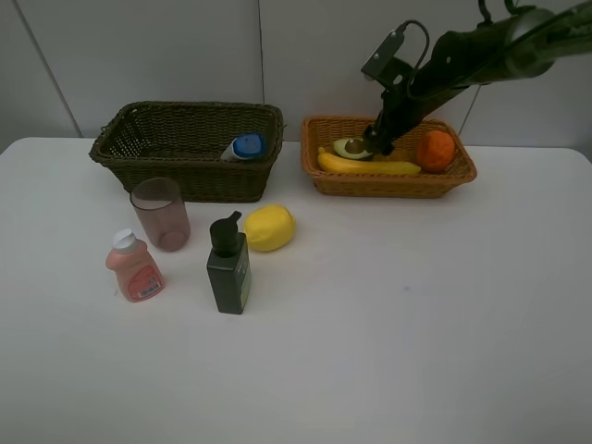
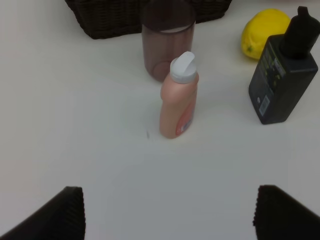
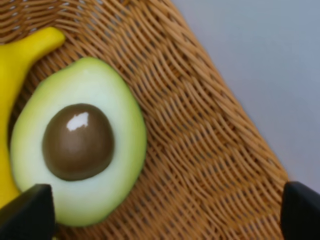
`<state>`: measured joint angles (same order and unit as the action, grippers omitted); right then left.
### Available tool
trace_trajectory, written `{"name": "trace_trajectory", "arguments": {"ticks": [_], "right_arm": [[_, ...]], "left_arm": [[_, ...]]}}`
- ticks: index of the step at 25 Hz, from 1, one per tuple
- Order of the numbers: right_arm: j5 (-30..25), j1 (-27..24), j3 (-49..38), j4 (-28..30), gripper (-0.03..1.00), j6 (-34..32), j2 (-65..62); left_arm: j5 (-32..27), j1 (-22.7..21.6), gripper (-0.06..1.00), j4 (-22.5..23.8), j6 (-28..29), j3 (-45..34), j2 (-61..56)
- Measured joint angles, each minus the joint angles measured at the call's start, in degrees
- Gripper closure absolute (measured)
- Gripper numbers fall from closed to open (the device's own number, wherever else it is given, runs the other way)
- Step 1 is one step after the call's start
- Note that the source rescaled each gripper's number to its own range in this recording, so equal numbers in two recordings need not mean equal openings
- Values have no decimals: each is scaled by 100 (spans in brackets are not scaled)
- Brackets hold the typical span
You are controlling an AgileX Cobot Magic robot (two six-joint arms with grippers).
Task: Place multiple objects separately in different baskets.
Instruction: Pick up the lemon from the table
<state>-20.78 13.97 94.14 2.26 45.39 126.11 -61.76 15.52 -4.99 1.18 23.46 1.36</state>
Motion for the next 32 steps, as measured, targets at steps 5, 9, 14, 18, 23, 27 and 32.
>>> {"name": "trace_trajectory", "arguments": {"ticks": [5,9,14,18,23,27,32], "right_arm": [[-155,0,0,-9,5,-4,-84],[-203,0,0,-14,5,-127,-299],[-474,0,0,-28,5,-212,-535],[-729,17,-8,-39,5,-577,-715],[-866,149,-182,-44,5,-1925,-1088],[-903,268,-567,-44,5,-2986,-1453],[-920,484,-1135,-32,5,-3832,-1921]], "left_arm": [[0,0,4,0,0,0,0],[0,0,4,0,0,0,0],[0,0,4,0,0,0,0],[0,0,4,0,0,0,0],[0,0,4,0,0,0,0],[0,0,4,0,0,0,0],[0,0,4,0,0,0,0]]}}
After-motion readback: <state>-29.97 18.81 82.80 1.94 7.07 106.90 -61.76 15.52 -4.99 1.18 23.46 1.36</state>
